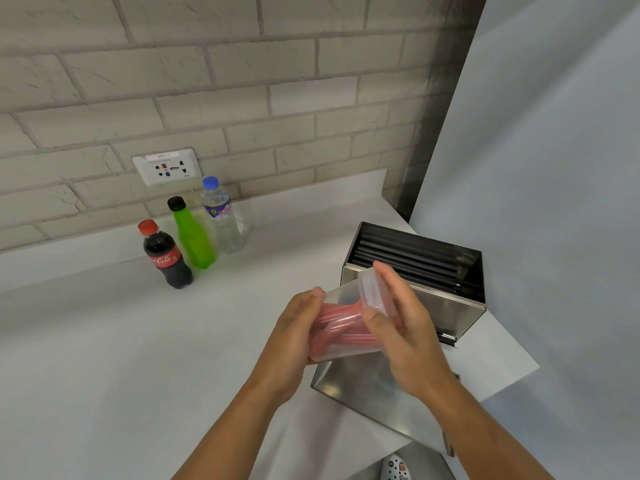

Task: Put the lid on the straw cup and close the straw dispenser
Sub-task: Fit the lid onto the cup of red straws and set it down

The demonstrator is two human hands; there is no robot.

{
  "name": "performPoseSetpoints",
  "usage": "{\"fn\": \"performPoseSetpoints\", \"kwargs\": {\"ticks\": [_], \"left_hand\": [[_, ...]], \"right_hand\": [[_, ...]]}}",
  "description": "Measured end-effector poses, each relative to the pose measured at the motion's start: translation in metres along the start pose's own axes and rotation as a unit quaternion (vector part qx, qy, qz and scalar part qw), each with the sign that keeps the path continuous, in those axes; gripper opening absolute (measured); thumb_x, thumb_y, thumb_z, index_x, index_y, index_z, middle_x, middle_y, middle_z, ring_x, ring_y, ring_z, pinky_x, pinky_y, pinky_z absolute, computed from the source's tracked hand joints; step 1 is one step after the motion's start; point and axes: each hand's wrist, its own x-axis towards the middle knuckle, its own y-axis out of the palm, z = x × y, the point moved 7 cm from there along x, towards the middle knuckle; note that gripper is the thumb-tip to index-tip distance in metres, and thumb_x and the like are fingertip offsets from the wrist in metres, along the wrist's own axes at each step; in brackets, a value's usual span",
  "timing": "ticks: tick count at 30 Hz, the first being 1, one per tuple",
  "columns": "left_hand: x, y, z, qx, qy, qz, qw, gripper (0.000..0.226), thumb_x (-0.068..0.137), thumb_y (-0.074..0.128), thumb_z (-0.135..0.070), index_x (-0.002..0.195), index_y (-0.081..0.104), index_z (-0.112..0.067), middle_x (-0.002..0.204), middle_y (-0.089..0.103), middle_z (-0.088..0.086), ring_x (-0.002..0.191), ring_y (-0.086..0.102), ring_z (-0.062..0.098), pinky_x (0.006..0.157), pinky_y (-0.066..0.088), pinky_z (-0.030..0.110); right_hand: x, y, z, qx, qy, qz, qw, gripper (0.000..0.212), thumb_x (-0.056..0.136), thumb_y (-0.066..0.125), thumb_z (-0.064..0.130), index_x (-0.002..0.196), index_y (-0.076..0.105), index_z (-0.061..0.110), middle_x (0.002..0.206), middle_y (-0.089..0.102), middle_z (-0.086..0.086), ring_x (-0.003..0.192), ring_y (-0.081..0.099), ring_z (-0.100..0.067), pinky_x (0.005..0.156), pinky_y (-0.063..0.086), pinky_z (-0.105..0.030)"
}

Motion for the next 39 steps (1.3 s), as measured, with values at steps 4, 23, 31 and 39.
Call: {"fn": "performPoseSetpoints", "kwargs": {"ticks": [4, 23, 31, 39], "left_hand": [[0.001, 0.002, -0.003, -0.09, -0.099, 0.06, 0.989, 0.072, 0.087, 0.056, -0.075, 0.121, 0.078, -0.016, 0.121, 0.077, 0.018, 0.108, 0.076, 0.034, 0.105, 0.052, 0.061], [-0.009, 0.005, -0.015, -0.068, 0.126, -0.148, 0.979, 0.021, 0.08, 0.071, -0.042, 0.093, 0.078, -0.027, 0.088, 0.079, -0.006, 0.08, 0.077, 0.011, 0.066, 0.06, 0.024], [-0.006, 0.018, -0.024, -0.134, -0.048, 0.03, 0.989, 0.045, 0.098, 0.064, -0.039, 0.124, 0.074, -0.004, 0.126, 0.071, 0.03, 0.119, 0.068, 0.047, 0.104, 0.052, 0.059], [-0.011, 0.01, -0.041, -0.066, 0.064, -0.048, 0.995, 0.04, 0.075, 0.075, -0.057, 0.092, 0.078, -0.021, 0.093, 0.08, 0.011, 0.083, 0.078, 0.025, 0.068, 0.061, 0.032]], "right_hand": [[0.001, 0.0, 0.017, -0.095, -0.135, 0.062, 0.984, 0.075, 0.095, 0.06, 0.057, 0.154, 0.042, 0.014, 0.158, 0.044, -0.005, 0.149, 0.041, -0.024, 0.119, 0.038, -0.038], [0.002, -0.002, 0.001, -0.007, 0.062, 0.051, 0.997, 0.089, 0.076, 0.052, 0.091, 0.153, 0.039, 0.049, 0.154, 0.044, 0.033, 0.141, 0.041, 0.013, 0.119, 0.039, -0.029], [-0.006, 0.003, 0.062, -0.192, -0.308, 0.082, 0.928, 0.078, 0.092, 0.059, 0.062, 0.148, 0.046, 0.009, 0.159, 0.037, -0.026, 0.151, 0.034, -0.043, 0.116, 0.035, -0.063], [0.003, 0.001, 0.049, -0.085, -0.205, 0.014, 0.975, 0.057, 0.1, 0.057, 0.04, 0.145, 0.052, 0.006, 0.156, 0.045, -0.015, 0.148, 0.044, -0.027, 0.117, 0.038, -0.035]]}}
